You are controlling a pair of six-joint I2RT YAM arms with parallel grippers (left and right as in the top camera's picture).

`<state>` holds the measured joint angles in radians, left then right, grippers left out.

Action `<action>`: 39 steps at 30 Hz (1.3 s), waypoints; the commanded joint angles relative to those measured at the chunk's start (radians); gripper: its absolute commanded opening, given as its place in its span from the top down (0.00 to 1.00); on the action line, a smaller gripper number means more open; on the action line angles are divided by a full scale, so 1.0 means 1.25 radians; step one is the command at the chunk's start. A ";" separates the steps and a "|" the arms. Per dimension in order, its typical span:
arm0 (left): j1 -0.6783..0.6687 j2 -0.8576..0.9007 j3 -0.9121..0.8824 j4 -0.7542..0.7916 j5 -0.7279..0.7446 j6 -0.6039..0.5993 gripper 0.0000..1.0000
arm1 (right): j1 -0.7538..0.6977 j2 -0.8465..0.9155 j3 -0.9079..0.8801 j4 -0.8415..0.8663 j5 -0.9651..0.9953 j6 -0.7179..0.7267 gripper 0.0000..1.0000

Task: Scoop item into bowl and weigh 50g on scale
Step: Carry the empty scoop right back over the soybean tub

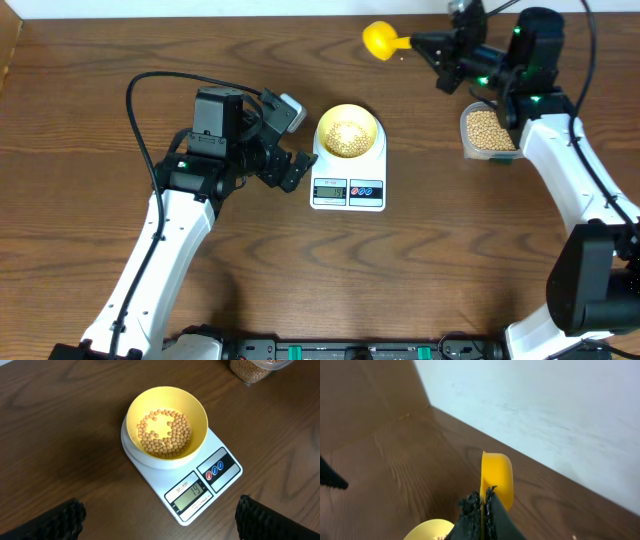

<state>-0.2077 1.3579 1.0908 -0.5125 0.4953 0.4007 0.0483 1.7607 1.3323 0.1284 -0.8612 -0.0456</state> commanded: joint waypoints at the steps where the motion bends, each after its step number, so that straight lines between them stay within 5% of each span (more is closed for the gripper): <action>1: -0.001 -0.012 0.005 0.001 0.008 0.014 0.02 | -0.035 0.007 0.002 0.003 0.000 0.096 0.99; 13: -0.001 -0.012 0.005 0.001 0.008 0.014 0.03 | -0.111 -0.026 0.002 -0.076 0.161 0.147 0.99; 39: -0.001 -0.012 0.005 0.001 0.008 0.014 0.02 | -0.113 -0.184 0.002 -0.463 0.660 -0.080 0.99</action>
<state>-0.2077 1.3579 1.0908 -0.5125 0.4957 0.4011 -0.0875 1.5543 1.3319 -0.4171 -0.1871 -0.0799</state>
